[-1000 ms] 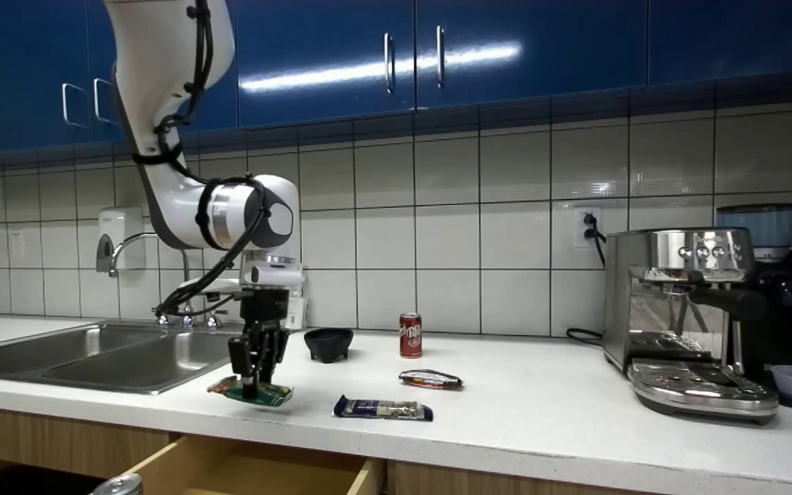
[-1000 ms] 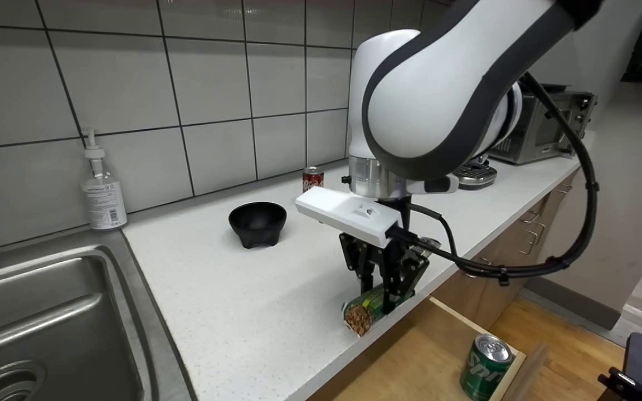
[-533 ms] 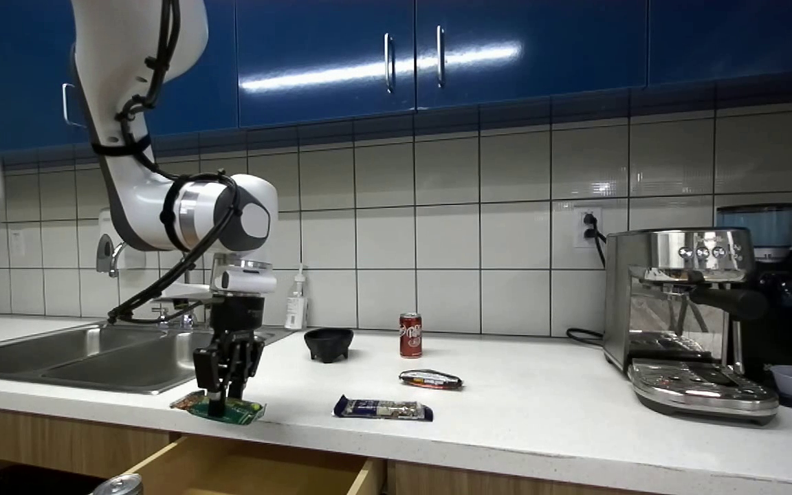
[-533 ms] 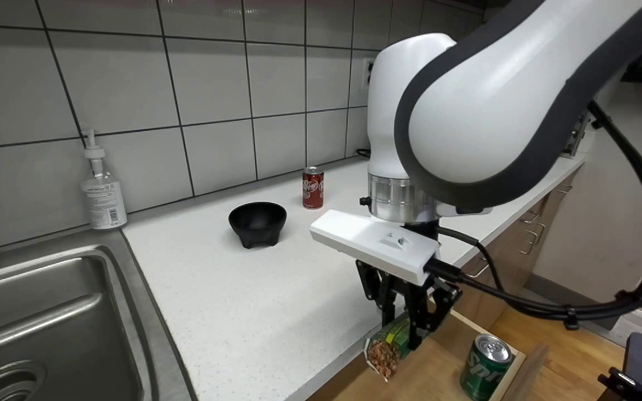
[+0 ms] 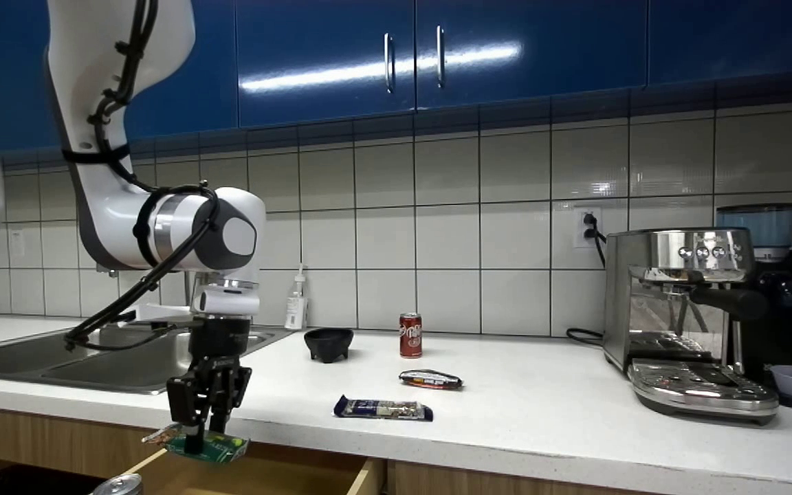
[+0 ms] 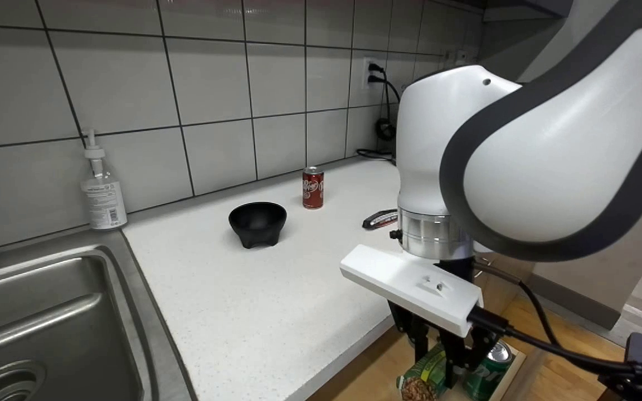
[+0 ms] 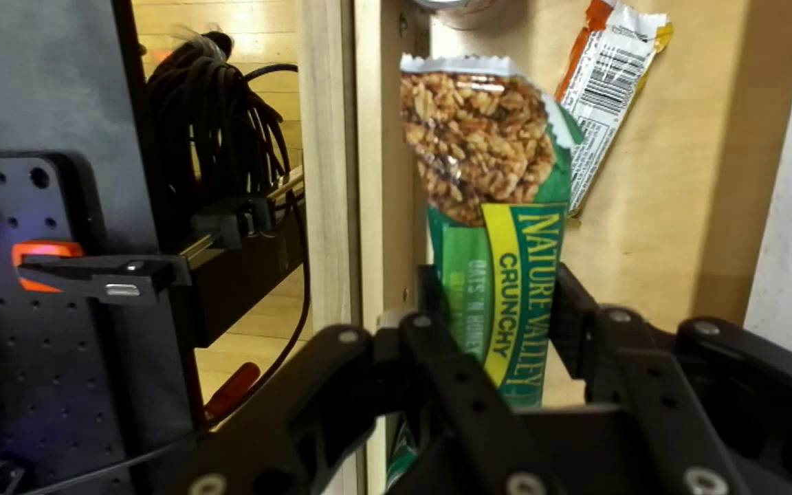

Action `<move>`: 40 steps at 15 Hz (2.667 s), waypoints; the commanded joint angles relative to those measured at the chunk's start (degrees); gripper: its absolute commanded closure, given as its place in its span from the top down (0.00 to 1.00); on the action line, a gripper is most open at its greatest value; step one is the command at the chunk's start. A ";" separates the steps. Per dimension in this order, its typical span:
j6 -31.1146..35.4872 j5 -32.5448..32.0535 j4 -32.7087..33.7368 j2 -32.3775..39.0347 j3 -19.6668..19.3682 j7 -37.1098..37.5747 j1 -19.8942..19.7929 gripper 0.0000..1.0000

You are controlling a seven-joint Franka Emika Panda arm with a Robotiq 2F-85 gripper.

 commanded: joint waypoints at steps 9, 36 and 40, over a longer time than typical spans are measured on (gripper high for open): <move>0.89 0.03 -2.96 -3.14 0.66 3.07 -0.29 0.15; -2.99 -8.40 3.43 -8.24 -3.15 -7.70 -7.41 1.00; -2.17 -9.57 4.86 -7.67 -4.23 -13.17 -8.68 1.00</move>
